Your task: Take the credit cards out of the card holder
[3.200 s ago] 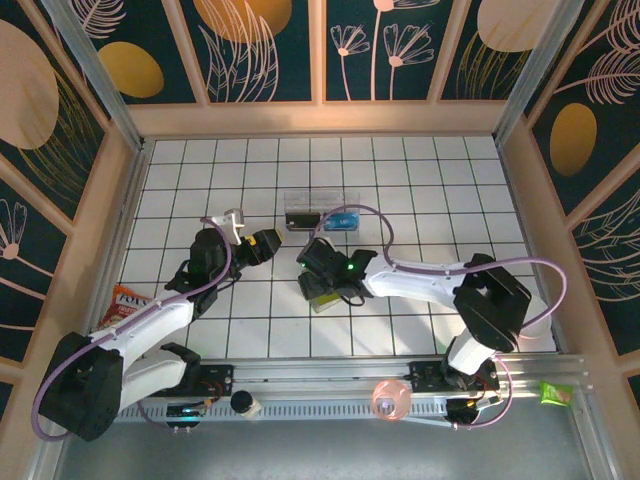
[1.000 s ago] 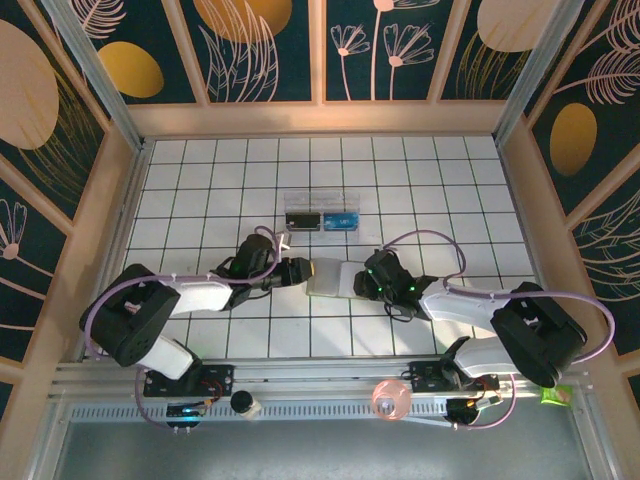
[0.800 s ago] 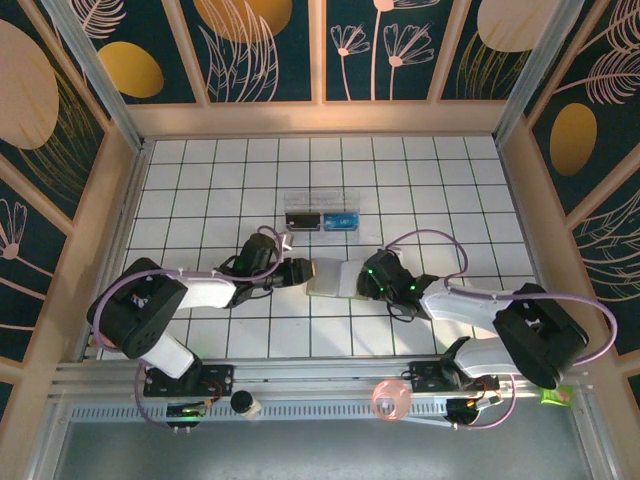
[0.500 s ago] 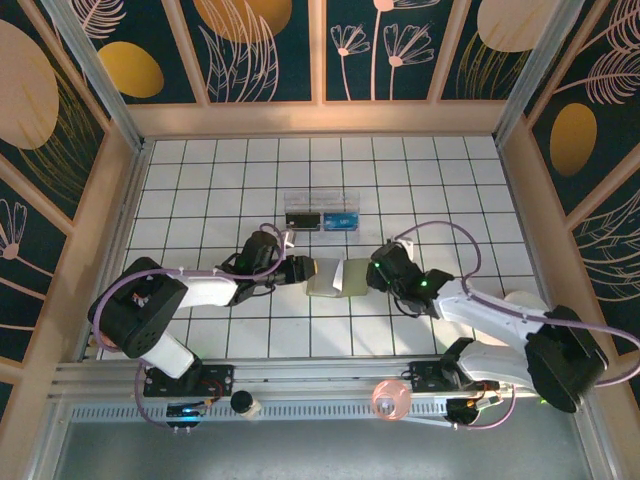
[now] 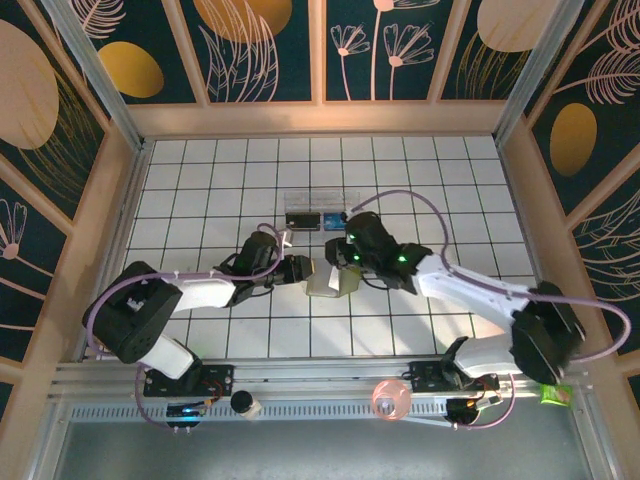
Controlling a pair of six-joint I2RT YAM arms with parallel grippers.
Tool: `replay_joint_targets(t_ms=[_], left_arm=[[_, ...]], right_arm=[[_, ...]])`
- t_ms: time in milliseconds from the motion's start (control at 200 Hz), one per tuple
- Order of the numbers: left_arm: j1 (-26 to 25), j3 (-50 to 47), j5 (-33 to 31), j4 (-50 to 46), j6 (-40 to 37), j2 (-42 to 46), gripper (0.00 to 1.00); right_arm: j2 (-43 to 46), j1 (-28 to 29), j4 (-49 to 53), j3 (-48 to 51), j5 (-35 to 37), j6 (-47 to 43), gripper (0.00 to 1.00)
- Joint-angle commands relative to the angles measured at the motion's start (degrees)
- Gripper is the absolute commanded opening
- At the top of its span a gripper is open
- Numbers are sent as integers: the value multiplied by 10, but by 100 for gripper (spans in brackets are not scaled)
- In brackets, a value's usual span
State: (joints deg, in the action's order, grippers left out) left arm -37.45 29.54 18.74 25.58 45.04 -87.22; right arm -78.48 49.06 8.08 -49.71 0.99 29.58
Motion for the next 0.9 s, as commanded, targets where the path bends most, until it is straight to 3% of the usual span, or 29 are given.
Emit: replay_joint_targets(t_ms=[0, 245, 570, 891], left_arm=[[7, -21, -37, -34, -6, 39, 36], [26, -56, -34, -39, -6, 86, 40], [26, -44, 36, 18, -11, 38, 47], [23, -23, 77, 75, 6, -29, 51]], right_arm=[[-59, 8, -17, -42, -58, -16, 28], [-141, 10, 14, -47, -28, -9, 24], [-82, 5, 40, 51, 53, 28, 21], [-78, -15, -39, 140, 55, 32, 10]])
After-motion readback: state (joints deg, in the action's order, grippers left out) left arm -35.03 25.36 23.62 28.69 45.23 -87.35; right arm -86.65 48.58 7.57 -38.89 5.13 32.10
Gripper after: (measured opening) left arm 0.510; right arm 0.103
